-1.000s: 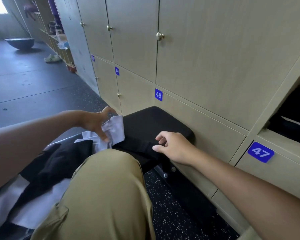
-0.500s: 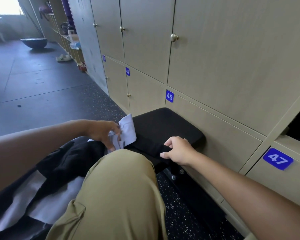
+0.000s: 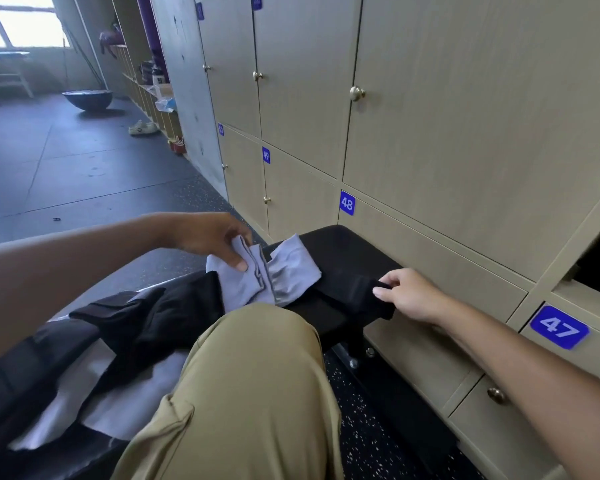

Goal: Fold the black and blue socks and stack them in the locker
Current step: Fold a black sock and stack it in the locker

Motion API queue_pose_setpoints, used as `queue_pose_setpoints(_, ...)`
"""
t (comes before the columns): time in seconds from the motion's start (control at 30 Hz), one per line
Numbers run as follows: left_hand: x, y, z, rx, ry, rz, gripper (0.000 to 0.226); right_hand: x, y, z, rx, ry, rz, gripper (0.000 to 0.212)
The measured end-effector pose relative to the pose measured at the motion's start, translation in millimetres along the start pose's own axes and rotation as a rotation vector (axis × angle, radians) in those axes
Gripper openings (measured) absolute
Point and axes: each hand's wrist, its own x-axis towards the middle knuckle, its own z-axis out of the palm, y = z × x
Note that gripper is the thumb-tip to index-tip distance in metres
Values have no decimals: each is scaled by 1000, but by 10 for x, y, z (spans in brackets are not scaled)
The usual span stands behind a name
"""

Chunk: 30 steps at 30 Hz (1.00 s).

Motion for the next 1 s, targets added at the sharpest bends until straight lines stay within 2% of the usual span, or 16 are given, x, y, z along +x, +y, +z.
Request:
queue_pose_setpoints(0.03,-13,53,-47,-14,16,9,21,-39,-17,-47,-7,36,-15,8)
queue_pose_setpoints(0.17,-10,213,-177,-31,122,42,50,-166,-90,-221,-106,305,-104,6)
queue_pose_setpoints(0.33,82,450,-126,-85,316,49,35,-252,-152,-327,-181,539,-141,8)
queue_pose_setpoints(0.53,219,636,33,-96,477,26,33,-278,-162,-456,-186,690,-190,9)
queue_pose_setpoints(0.7,417,824,161,-148,549,38,32,-294,-137,-535,-187,688,-210,8)
queue_pose_setpoints(0.77,563,892,202,-184,527,76,32,-294,-123,-548,-188,687,-198,8)
queue_pose_setpoints(0.87,800,1006,318,-110,337,185,32,-298,-103,-556,-190,673,-174,8)
queue_pose_setpoints(1.0,1136,1076,553,11,57,171,59,-301,-70,-555,-176,658,-155,9)
